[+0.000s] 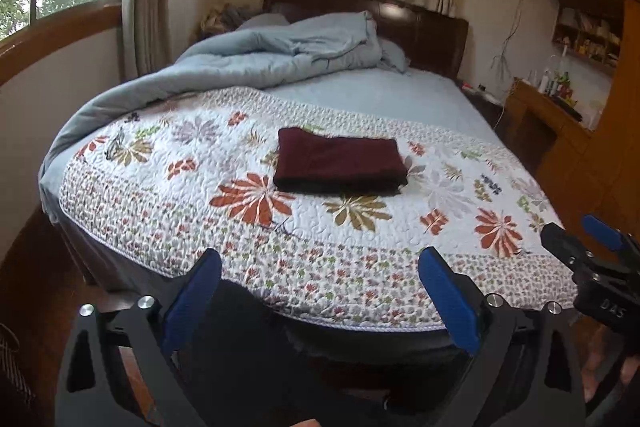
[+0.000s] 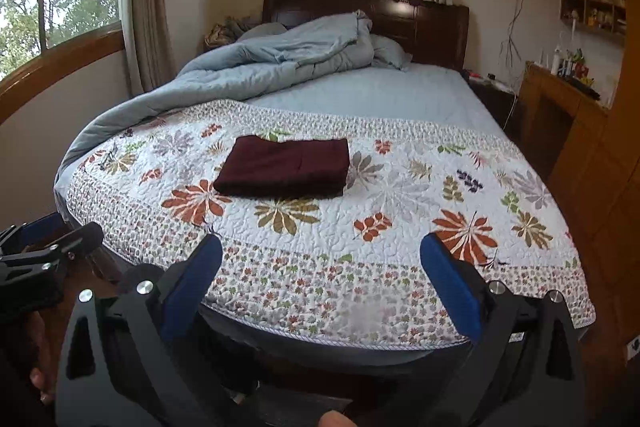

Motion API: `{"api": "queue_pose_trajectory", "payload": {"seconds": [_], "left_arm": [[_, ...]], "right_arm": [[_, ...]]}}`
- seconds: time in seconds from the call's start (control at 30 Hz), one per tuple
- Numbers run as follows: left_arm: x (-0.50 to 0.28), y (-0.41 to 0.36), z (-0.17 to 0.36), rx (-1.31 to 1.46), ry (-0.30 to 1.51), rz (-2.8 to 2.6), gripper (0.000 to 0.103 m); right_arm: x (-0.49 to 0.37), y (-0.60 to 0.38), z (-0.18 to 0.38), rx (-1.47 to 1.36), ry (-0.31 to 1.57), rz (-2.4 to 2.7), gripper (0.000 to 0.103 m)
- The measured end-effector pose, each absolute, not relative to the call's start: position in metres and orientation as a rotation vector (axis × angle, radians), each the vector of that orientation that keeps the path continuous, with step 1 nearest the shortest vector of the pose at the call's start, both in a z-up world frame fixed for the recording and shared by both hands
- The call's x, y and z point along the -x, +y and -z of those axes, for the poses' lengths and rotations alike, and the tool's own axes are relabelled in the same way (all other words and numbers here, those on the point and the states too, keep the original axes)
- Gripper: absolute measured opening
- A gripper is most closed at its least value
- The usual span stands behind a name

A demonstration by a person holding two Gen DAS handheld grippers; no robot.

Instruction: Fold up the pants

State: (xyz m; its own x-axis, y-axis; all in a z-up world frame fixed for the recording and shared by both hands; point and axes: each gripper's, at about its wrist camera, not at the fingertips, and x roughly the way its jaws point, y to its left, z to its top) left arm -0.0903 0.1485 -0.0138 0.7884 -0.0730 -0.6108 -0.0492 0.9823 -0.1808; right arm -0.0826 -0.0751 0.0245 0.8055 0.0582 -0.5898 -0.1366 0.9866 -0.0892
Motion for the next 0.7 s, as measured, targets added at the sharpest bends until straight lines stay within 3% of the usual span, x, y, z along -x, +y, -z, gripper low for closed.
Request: {"api": "queue_pose_trajectory", "payload": {"seconds": [0.7], "left_arm": [[0.065,0.145,0.025,0.17,0.702,-0.038,0.099]], "right_arm": [[0.053,-0.068,0.004,0.145,0.682,-0.135,0.099]]}}
